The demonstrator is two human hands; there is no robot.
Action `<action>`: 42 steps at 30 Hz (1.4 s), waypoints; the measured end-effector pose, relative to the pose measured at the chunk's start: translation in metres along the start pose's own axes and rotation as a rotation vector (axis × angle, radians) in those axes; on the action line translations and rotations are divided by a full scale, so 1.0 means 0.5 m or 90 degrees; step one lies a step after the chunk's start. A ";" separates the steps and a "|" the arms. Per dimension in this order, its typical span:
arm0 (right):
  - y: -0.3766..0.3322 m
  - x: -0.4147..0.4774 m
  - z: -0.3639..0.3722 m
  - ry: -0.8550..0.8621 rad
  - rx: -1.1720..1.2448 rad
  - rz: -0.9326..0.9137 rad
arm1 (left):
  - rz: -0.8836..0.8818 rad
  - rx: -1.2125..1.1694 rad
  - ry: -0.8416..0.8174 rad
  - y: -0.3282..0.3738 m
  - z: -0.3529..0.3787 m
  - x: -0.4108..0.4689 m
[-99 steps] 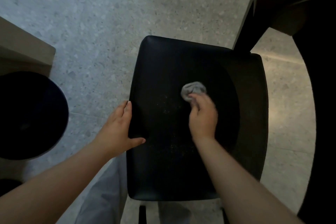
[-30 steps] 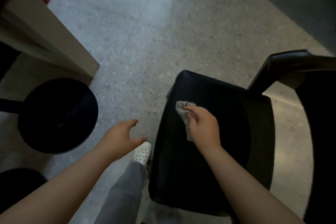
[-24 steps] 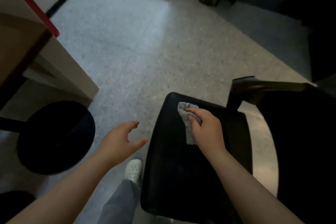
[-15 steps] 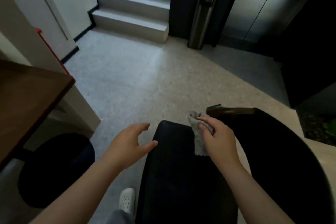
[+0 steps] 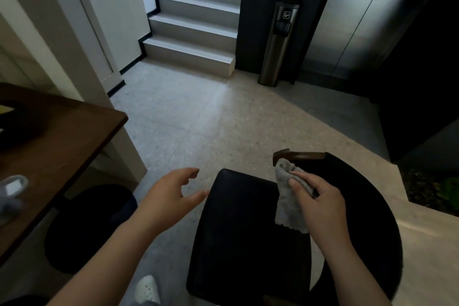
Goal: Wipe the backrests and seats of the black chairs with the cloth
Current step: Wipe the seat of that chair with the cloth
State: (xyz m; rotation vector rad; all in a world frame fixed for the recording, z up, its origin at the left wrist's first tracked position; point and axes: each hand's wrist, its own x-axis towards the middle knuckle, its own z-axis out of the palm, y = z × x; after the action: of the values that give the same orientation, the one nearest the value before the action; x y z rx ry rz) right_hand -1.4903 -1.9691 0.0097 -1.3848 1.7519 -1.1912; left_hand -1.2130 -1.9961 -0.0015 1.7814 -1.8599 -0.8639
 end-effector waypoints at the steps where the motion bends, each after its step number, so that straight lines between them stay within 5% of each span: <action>1: -0.002 0.000 0.006 0.000 -0.002 0.004 | -0.005 -0.001 0.001 -0.004 -0.006 -0.005; 21: -0.128 -0.049 0.408 -0.053 -0.111 0.074 | -0.046 -0.033 -0.082 -0.311 -0.268 0.023; 42: -0.063 0.286 0.417 0.051 -0.159 0.238 | 0.067 0.084 -0.254 -0.219 -0.247 0.498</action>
State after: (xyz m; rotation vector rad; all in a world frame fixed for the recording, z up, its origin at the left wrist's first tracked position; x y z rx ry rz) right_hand -1.3360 -2.1661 -0.0381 -1.0833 2.1587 -0.8575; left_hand -1.0715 -2.2586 -0.0170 1.6579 -2.2847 -1.1460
